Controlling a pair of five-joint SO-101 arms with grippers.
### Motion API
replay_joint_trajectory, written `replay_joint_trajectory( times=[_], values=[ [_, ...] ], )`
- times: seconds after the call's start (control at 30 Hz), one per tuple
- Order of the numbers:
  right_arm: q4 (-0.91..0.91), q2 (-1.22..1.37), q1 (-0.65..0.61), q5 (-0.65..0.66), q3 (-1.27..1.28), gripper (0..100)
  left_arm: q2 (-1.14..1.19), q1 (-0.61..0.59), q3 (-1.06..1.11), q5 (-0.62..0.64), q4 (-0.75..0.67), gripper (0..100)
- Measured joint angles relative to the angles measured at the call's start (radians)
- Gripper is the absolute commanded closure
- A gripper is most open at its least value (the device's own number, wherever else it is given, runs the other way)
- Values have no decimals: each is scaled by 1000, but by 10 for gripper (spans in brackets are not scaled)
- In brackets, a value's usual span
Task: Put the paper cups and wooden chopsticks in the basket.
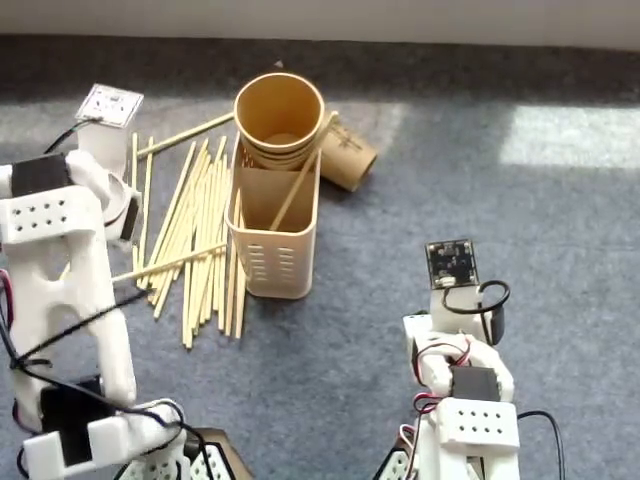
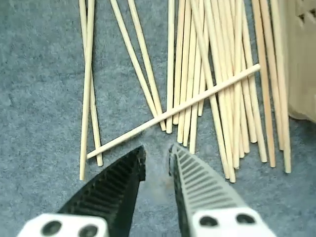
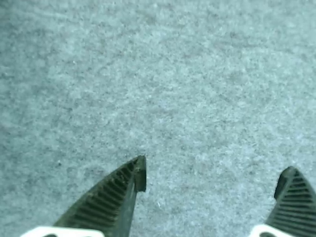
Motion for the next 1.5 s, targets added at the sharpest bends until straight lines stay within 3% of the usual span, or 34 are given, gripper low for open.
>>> replay_joint_trajectory(
  times=[0.13,0.23,0.43,0.53,0.63,0.87,0.97,1.03,1.23,1.5],
  values=[
    [0,0,0,0,0,605,163,-117,5,-123,-58,687],
    [0,0,0,0,0,605,265,-160,-32,-264,-68,700],
    [0,0,0,0,0,605,361,-158,-48,-720,-80,737],
    [0,0,0,0,0,605,362,-144,-49,-842,-81,737],
    [0,0,0,0,0,605,364,-120,-49,-872,-112,737],
    [0,0,0,0,0,605,365,-115,110,-901,-328,749],
    [0,0,0,0,0,605,365,-115,172,-922,-368,864],
    [0,0,0,0,0,605,365,-115,181,-924,-374,994],
    [0,0,0,0,0,605,365,-92,161,-925,-374,995],
    [0,0,0,0,0,605,365,-35,-9,-876,-189,992]
  ],
)
